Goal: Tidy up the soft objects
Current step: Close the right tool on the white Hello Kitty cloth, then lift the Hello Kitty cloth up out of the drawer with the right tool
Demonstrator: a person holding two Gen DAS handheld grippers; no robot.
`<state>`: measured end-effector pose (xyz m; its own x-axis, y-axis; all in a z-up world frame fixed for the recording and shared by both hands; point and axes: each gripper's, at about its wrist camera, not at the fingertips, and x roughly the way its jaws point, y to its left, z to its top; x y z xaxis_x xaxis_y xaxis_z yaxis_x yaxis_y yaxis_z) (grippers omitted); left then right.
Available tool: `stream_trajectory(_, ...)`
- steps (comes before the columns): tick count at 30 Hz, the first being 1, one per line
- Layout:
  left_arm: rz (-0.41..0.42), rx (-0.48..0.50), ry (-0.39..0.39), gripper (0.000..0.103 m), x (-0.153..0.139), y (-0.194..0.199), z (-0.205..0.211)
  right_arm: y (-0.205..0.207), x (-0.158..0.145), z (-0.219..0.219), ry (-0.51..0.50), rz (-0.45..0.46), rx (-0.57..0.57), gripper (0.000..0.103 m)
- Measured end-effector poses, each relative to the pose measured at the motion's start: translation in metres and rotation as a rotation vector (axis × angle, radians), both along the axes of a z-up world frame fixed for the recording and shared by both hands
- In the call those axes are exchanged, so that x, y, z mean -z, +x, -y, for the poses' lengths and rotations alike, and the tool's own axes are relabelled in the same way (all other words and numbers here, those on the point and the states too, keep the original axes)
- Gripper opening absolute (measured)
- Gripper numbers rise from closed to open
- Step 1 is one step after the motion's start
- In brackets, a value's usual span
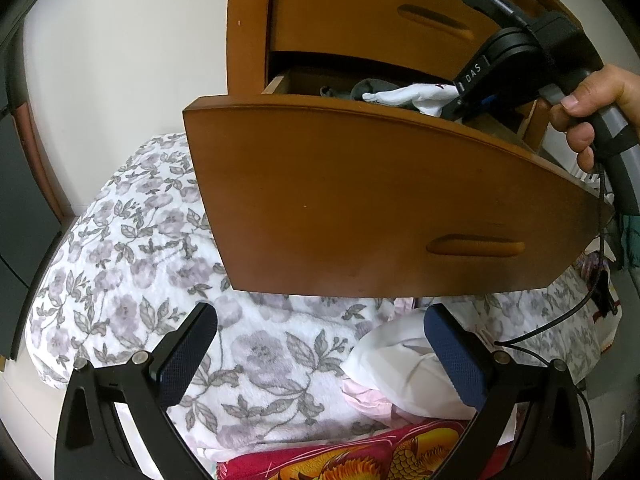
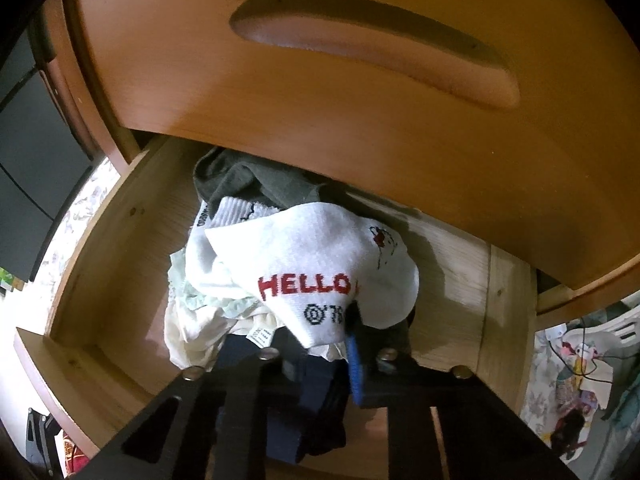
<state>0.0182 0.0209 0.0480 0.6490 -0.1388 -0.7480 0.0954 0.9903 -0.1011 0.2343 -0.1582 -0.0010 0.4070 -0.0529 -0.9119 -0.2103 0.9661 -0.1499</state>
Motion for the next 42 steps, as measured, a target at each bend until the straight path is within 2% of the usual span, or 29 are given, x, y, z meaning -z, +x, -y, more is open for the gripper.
stream_trajectory(9,-0.010,0.002,-0.008,0.103,0.002,0.001,0.000,-0.026,-0.022,0.001,0.032,0.042,0.006,0.006)
stream_trajectory(21,-0.010,0.005,0.003,0.103,0.002,0.000,0.000,-0.068,-0.069,0.012,0.117,0.163,-0.014,0.006)
stream_trajectory(28,-0.008,0.008,0.010,0.103,0.001,-0.001,0.002,-0.065,-0.064,0.013,0.130,0.127,-0.024,0.007)
stream_trajectory(30,-0.010,0.008,0.009,0.103,0.001,-0.001,0.001,-0.062,-0.061,0.010,0.133,0.116,-0.036,0.012)
stream_trajectory(34,-0.015,0.008,0.003,0.103,0.001,0.000,0.000,-0.054,-0.054,-0.002,0.114,0.100,-0.081,0.039)
stream_trajectory(42,-0.031,0.006,-0.008,0.103,0.003,0.003,-0.003,-0.034,-0.026,-0.023,0.014,0.056,-0.092,0.040)
